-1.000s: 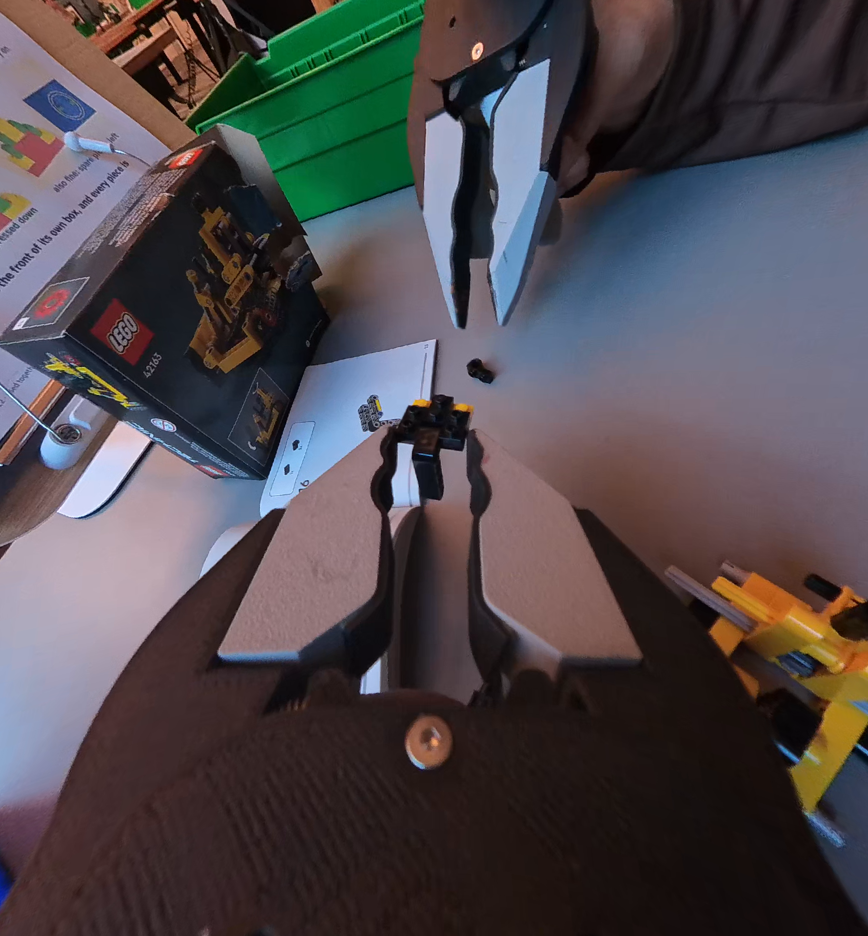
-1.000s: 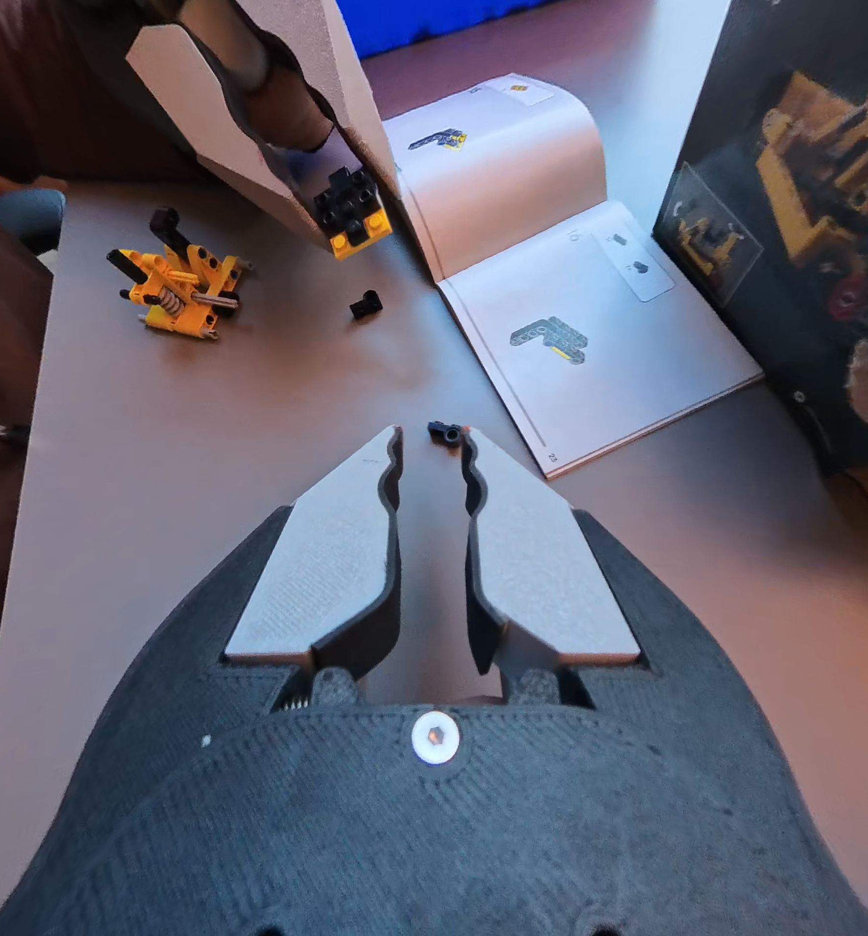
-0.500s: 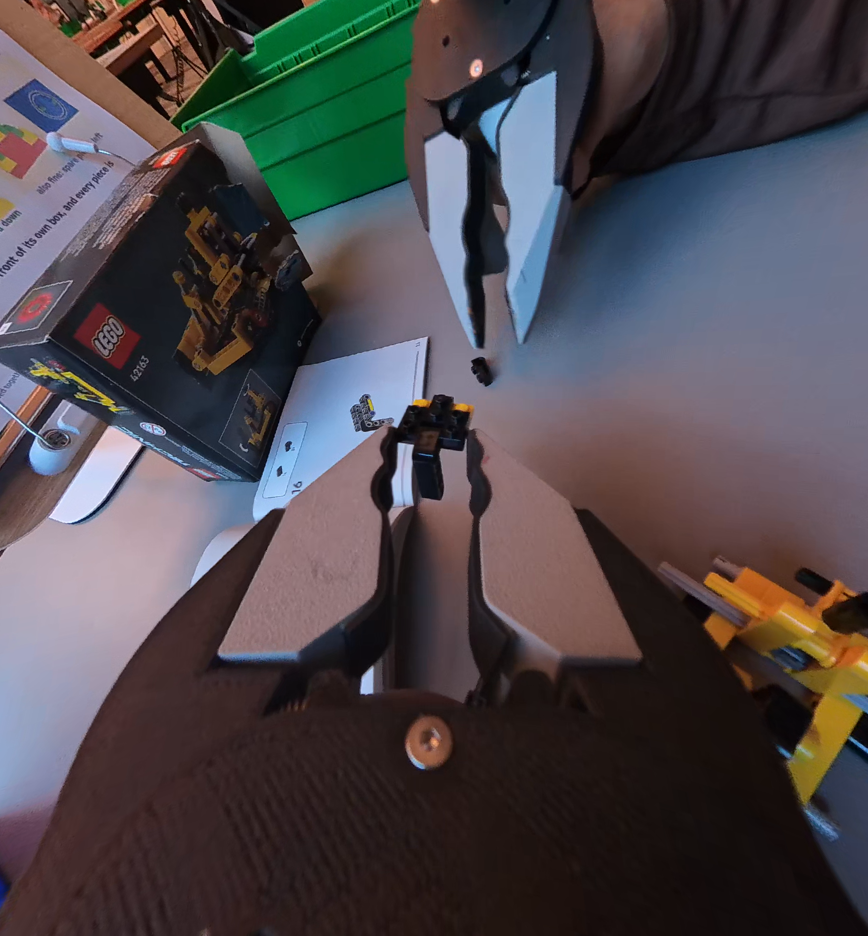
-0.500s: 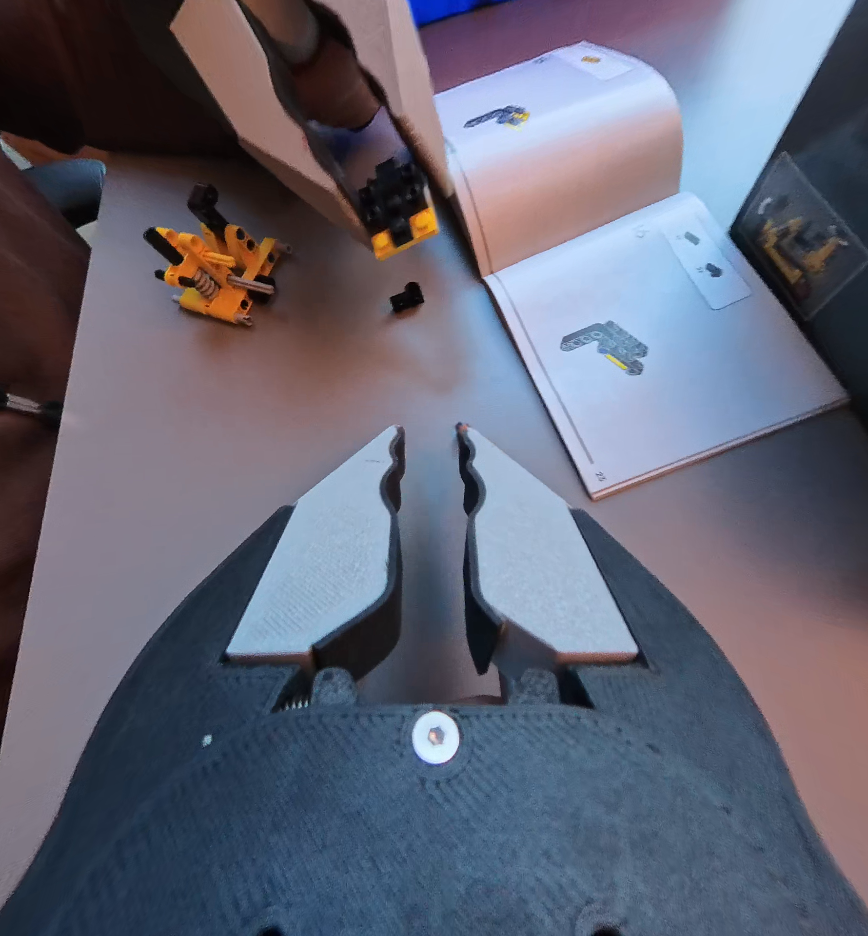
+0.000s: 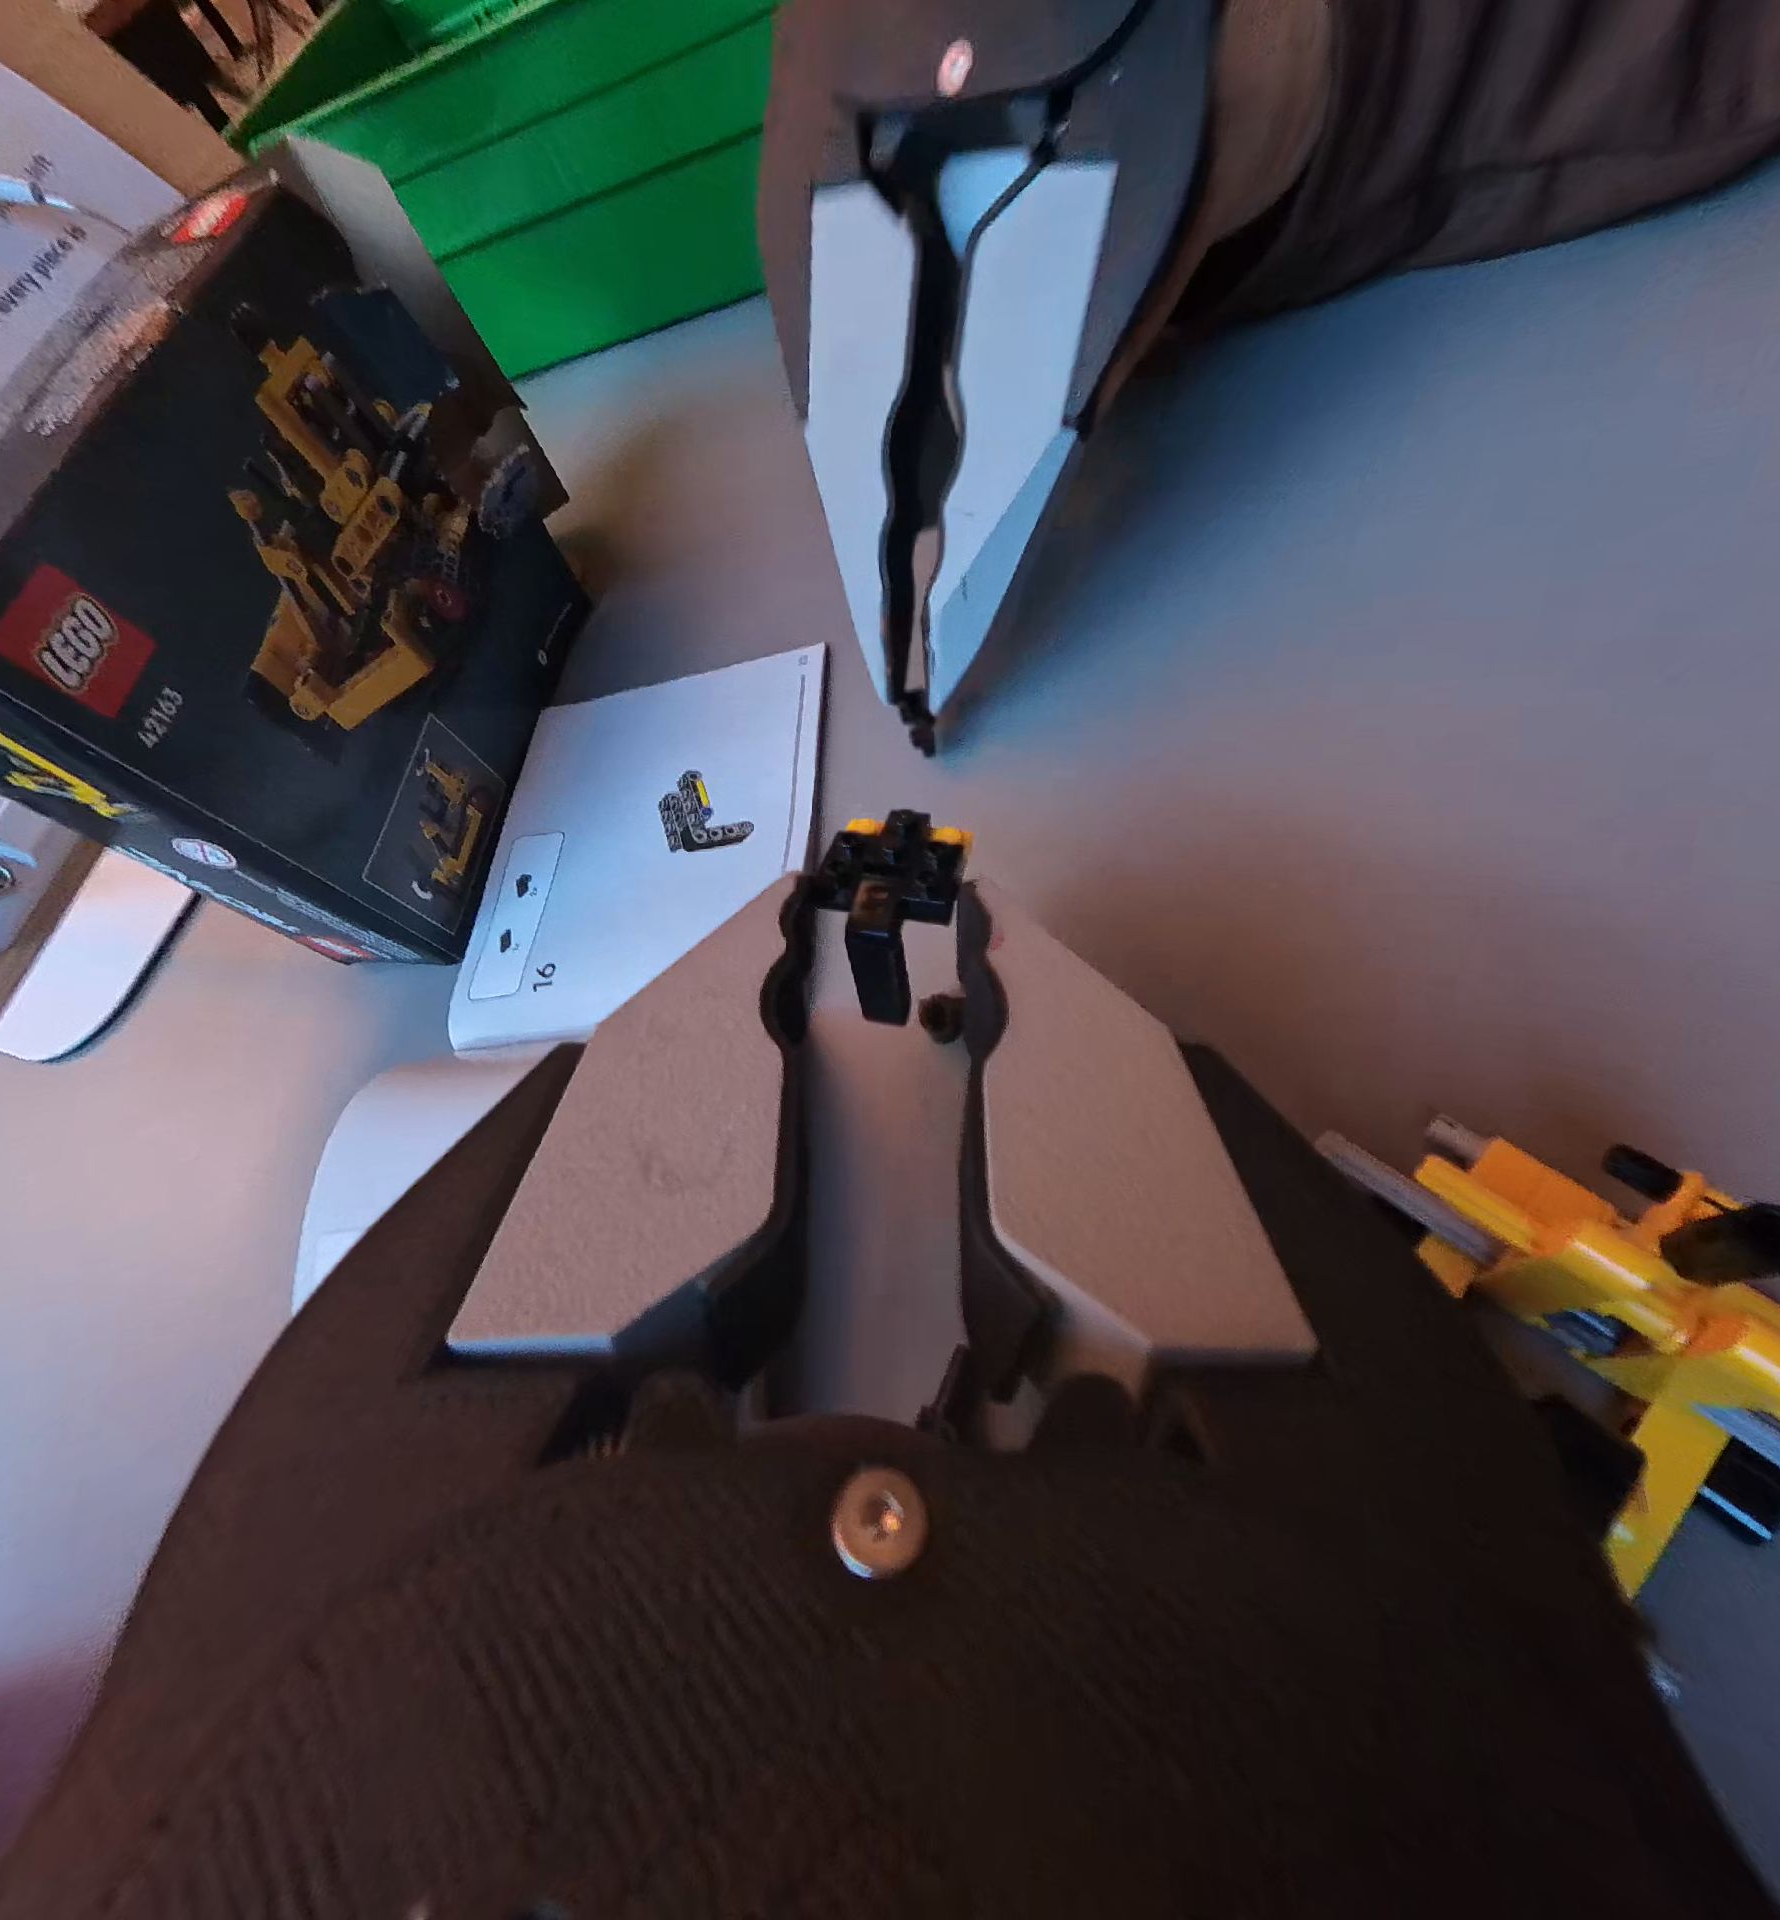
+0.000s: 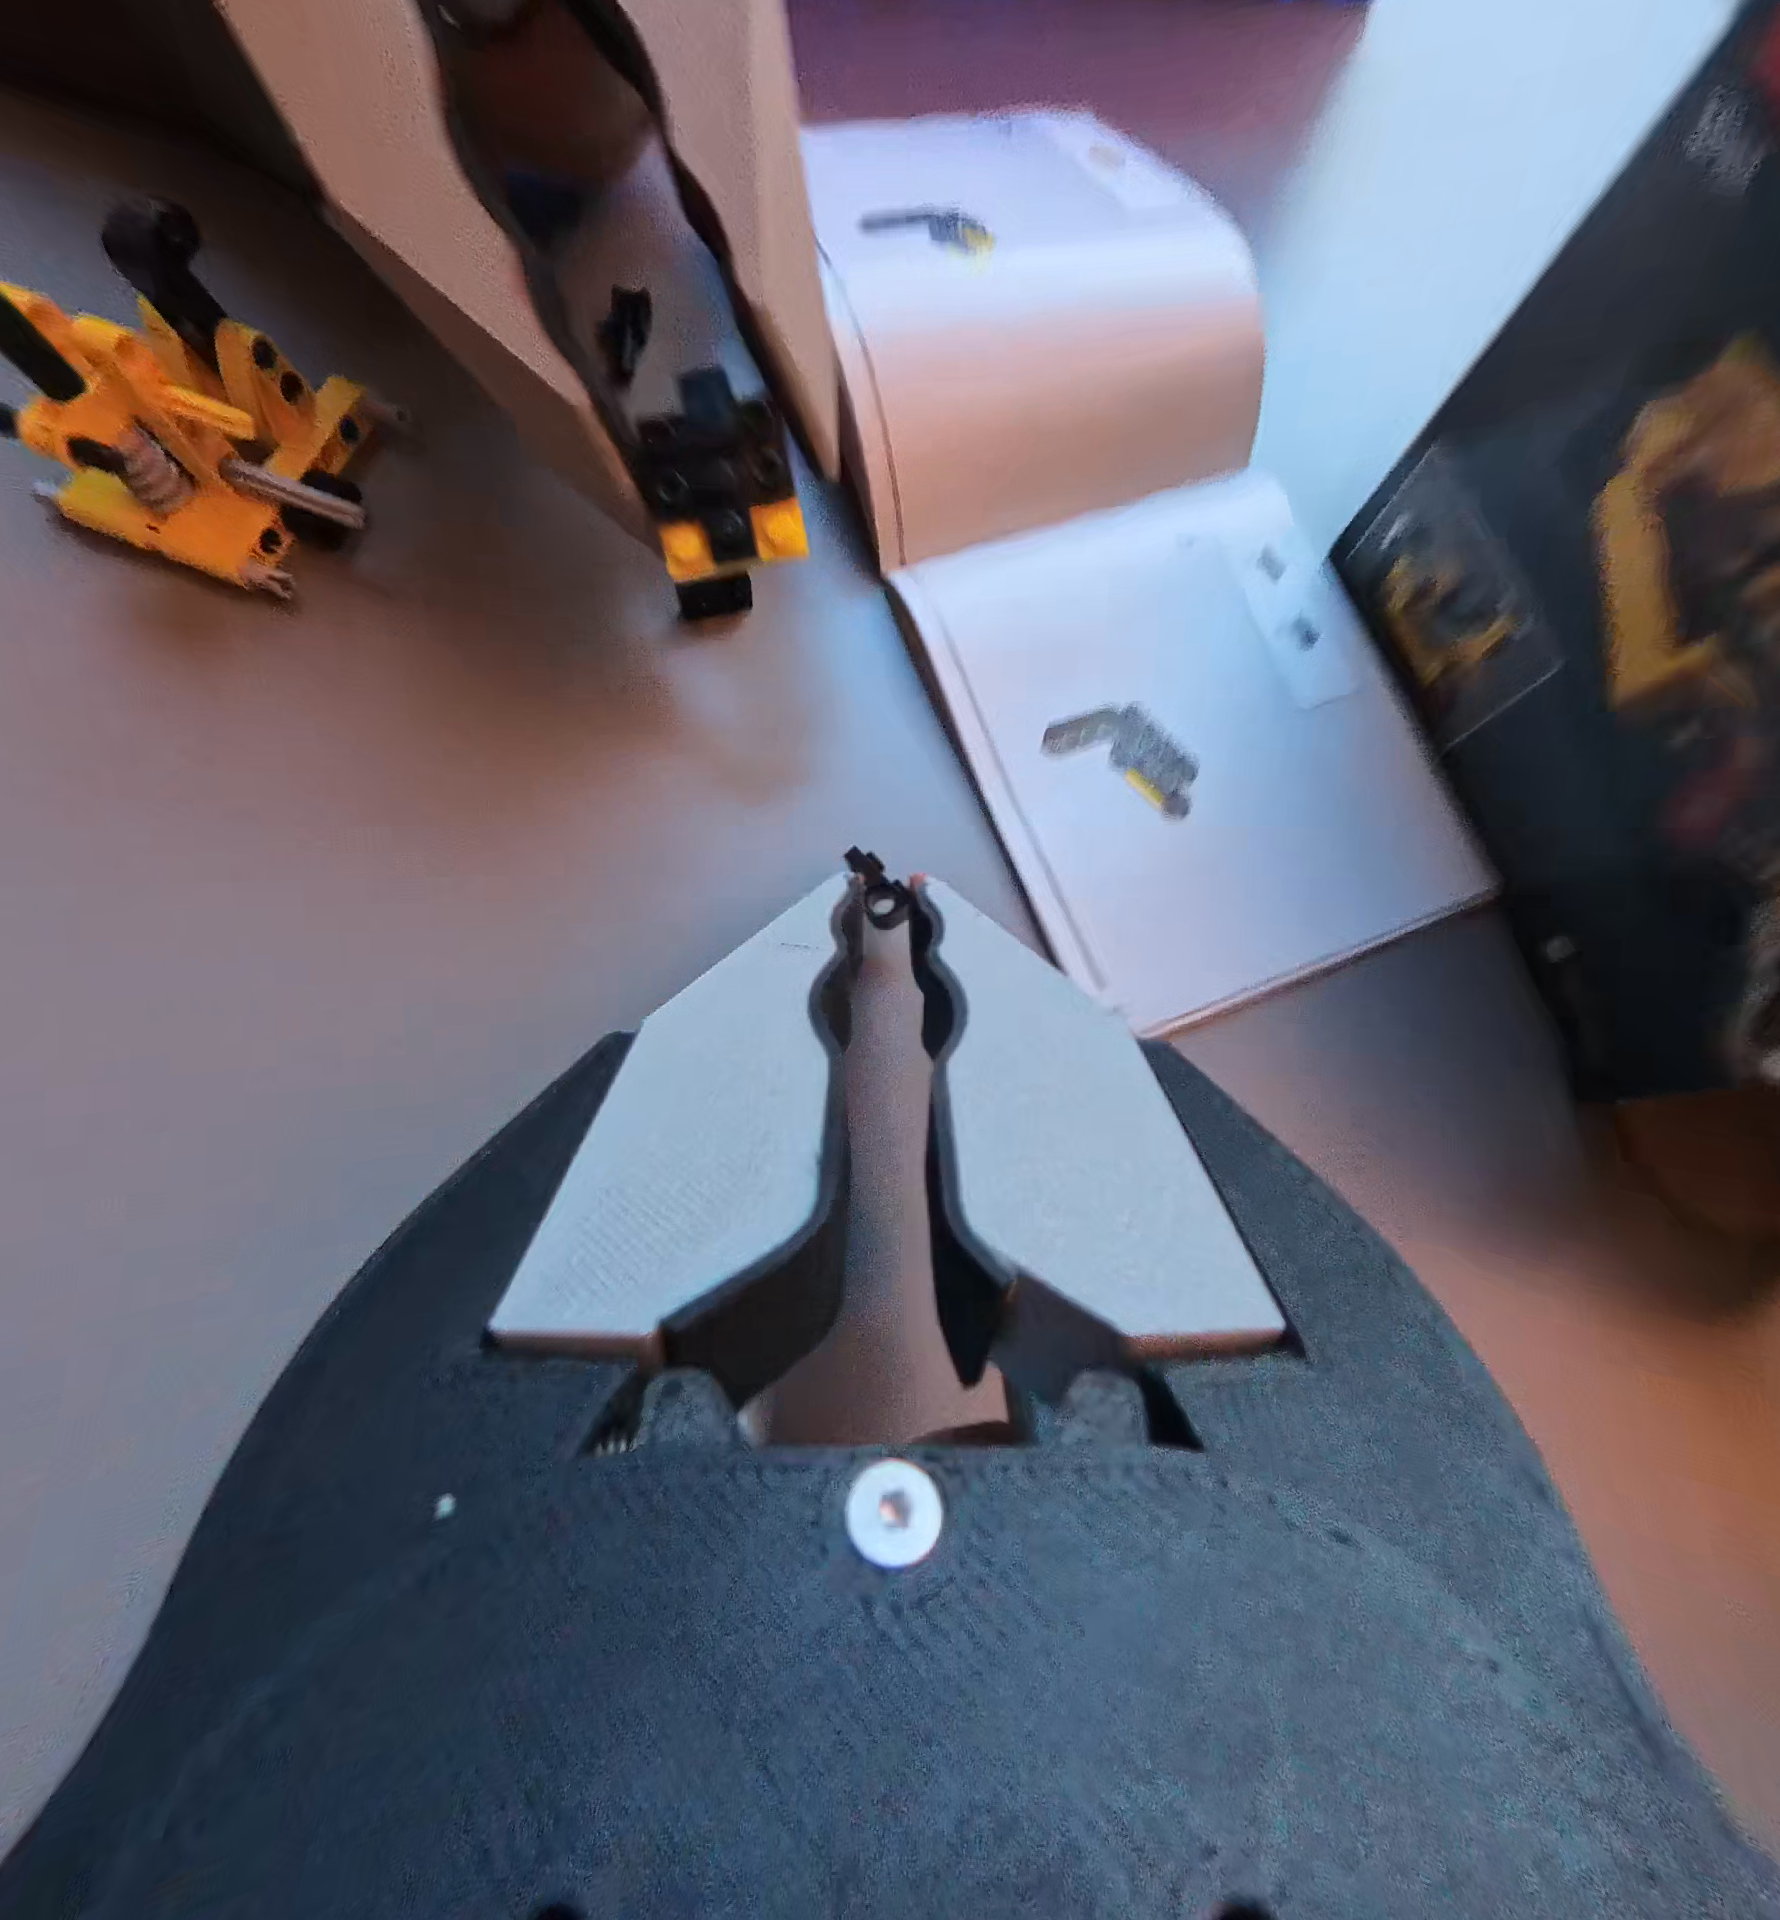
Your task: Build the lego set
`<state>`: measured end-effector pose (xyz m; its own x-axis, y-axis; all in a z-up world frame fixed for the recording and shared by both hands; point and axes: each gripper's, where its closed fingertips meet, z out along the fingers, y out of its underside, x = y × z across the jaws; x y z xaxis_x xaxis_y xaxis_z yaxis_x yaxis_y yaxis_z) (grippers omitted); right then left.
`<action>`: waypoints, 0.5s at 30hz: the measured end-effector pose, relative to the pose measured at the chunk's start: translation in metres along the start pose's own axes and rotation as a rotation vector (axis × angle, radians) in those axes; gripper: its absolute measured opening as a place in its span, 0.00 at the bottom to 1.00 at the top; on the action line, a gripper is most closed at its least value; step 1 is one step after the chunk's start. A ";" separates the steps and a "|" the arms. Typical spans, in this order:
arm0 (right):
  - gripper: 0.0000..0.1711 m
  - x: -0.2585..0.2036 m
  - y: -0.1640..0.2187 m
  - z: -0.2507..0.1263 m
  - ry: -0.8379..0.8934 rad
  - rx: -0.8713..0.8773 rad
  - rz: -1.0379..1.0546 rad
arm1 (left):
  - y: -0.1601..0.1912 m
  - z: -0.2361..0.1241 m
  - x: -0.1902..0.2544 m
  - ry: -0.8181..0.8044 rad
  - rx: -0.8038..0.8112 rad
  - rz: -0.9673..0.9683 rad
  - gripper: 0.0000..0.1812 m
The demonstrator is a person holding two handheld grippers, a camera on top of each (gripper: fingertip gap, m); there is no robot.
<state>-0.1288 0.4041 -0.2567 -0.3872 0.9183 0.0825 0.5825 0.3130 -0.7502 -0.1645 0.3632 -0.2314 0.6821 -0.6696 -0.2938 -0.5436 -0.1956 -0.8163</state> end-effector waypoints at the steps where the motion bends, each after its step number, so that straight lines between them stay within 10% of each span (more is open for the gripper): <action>1: 0.03 0.001 -0.007 -0.002 0.055 0.024 -0.087 | 0.003 0.001 0.000 0.003 -0.018 -0.012 0.14; 8: 0.03 -0.005 -0.010 -0.004 0.397 -0.159 -0.783 | 0.010 0.001 -0.006 0.010 -0.047 -0.113 0.13; 15: 0.02 -0.016 0.008 -0.003 0.338 -0.297 -0.862 | 0.011 0.001 -0.004 0.021 -0.060 -0.125 0.14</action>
<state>-0.1159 0.3924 -0.2621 -0.5670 0.3515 0.7450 0.3695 0.9168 -0.1513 -0.1729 0.3644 -0.2402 0.7361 -0.6522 -0.1809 -0.4839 -0.3202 -0.8145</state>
